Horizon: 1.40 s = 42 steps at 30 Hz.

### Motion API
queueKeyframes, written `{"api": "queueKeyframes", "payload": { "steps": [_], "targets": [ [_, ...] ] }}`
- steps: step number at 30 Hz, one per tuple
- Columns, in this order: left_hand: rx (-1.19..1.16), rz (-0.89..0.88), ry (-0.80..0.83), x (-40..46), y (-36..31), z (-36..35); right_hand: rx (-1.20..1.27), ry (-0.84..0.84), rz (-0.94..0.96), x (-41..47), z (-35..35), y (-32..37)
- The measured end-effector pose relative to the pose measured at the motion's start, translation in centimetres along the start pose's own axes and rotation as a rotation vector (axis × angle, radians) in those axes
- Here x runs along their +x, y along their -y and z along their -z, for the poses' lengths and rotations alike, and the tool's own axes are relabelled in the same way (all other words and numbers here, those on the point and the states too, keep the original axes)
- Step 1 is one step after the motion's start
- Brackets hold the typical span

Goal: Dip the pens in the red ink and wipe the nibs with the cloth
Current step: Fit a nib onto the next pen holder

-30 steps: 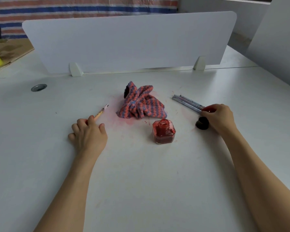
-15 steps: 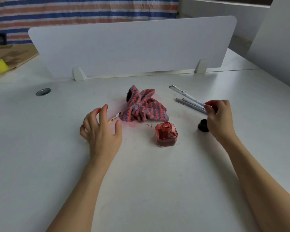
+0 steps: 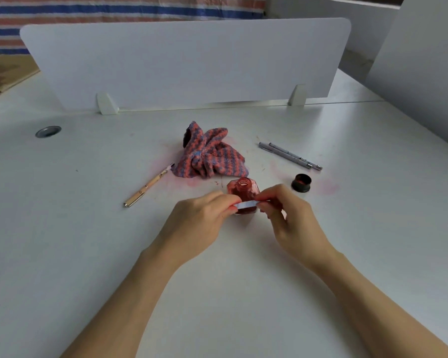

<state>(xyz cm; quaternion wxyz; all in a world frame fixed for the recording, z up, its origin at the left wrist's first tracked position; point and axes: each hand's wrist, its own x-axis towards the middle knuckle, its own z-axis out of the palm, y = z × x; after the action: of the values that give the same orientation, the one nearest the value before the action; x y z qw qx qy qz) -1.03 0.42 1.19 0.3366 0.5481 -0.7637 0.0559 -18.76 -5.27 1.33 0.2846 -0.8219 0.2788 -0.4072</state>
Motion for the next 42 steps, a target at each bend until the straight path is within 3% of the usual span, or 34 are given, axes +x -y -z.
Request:
{"api": "queueKeyframes", "payload": {
  "steps": [14,20,24,26,30,34,42],
  "targets": [
    [-0.176,0.177,0.063,-0.1,0.5,1.0,0.034,0.069,-0.024,0.0,0.3,0.0],
    [0.03,0.319,-0.012,-1.0,4.1,2.0,0.017,0.005,-0.122,0.2,1.3,-1.2],
    [0.11,0.363,0.066,-1.4,5.3,0.5,0.017,0.022,-0.162,0.1,1.2,-1.4],
    [0.166,0.332,0.07,-1.4,5.4,0.0,0.028,0.023,-0.171,0.1,1.2,-1.3],
    [0.116,0.158,-0.091,-0.8,4.3,0.3,0.06,0.014,-0.185,0.1,1.1,-1.2],
    [0.116,0.003,-0.091,-0.3,2.9,-0.4,0.106,-0.002,-0.206,0.1,0.8,-1.2],
    [-0.024,0.018,-0.081,-0.3,2.8,-0.3,0.169,-0.034,-0.096,0.3,0.9,-0.1]
  ]
}}
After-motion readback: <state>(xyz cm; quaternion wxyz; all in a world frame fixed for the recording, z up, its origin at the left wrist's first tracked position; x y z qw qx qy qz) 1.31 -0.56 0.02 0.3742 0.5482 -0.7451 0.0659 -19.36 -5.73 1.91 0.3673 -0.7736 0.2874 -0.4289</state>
